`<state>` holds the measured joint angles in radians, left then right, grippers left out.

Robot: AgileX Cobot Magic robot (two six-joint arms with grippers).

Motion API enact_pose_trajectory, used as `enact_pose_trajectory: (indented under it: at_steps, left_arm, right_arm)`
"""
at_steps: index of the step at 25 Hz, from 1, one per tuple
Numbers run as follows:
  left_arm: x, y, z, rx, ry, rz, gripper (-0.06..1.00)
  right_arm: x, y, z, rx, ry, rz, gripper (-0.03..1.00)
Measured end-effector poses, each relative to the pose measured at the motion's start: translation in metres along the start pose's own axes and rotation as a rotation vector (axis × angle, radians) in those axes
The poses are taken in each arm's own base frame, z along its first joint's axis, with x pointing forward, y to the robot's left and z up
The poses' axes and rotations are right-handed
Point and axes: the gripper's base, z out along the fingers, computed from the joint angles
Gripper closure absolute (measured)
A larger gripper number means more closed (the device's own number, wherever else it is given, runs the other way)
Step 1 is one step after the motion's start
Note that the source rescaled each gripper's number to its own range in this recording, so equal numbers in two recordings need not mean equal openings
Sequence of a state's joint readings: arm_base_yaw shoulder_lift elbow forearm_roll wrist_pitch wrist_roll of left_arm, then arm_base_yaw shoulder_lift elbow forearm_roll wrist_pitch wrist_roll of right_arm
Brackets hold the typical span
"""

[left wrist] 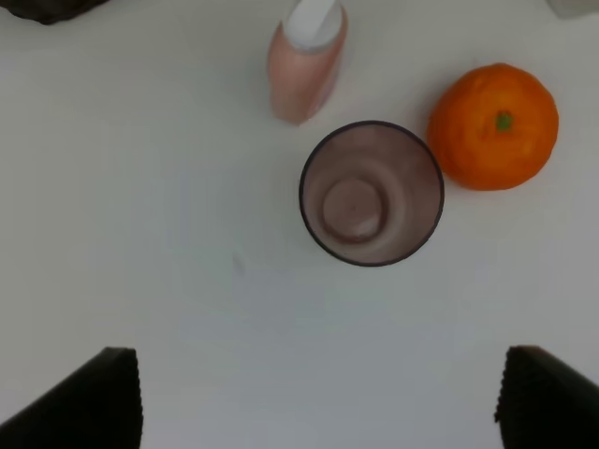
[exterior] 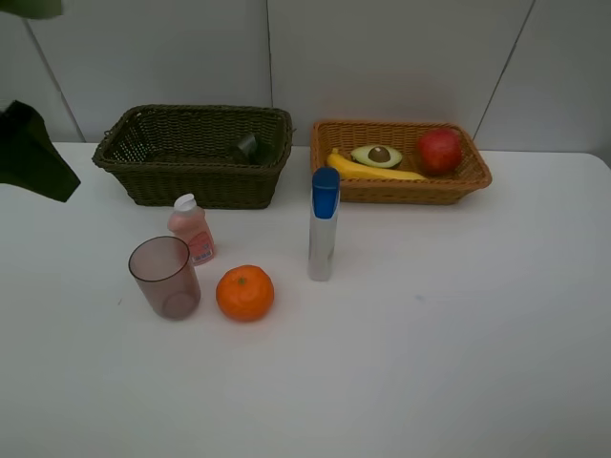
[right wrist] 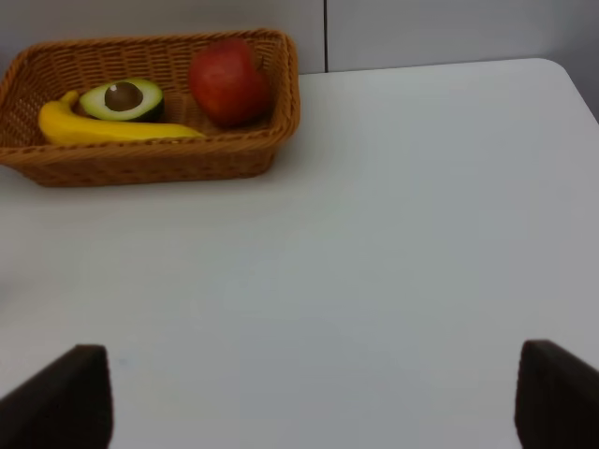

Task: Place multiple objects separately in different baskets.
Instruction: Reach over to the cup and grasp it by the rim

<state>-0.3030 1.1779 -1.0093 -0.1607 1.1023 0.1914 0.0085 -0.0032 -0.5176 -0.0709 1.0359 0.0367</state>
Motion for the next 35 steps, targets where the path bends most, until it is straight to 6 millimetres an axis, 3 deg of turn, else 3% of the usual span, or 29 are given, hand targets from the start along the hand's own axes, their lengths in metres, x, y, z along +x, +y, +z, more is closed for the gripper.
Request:
enact_pose_trajectory:
  at_steps: [9,35]
  left_arm:
    - [-0.015,0.008,0.048,0.025,0.151,-0.018,-0.06]
    - [-0.031,0.026,0.147,0.023,0.271,-0.050,-0.06]
  right_arm:
    - [0.000,0.000,0.000,0.000,0.000,0.000,0.12]
    - [0.000,0.000,0.000,0.000,0.000,0.000,0.12]
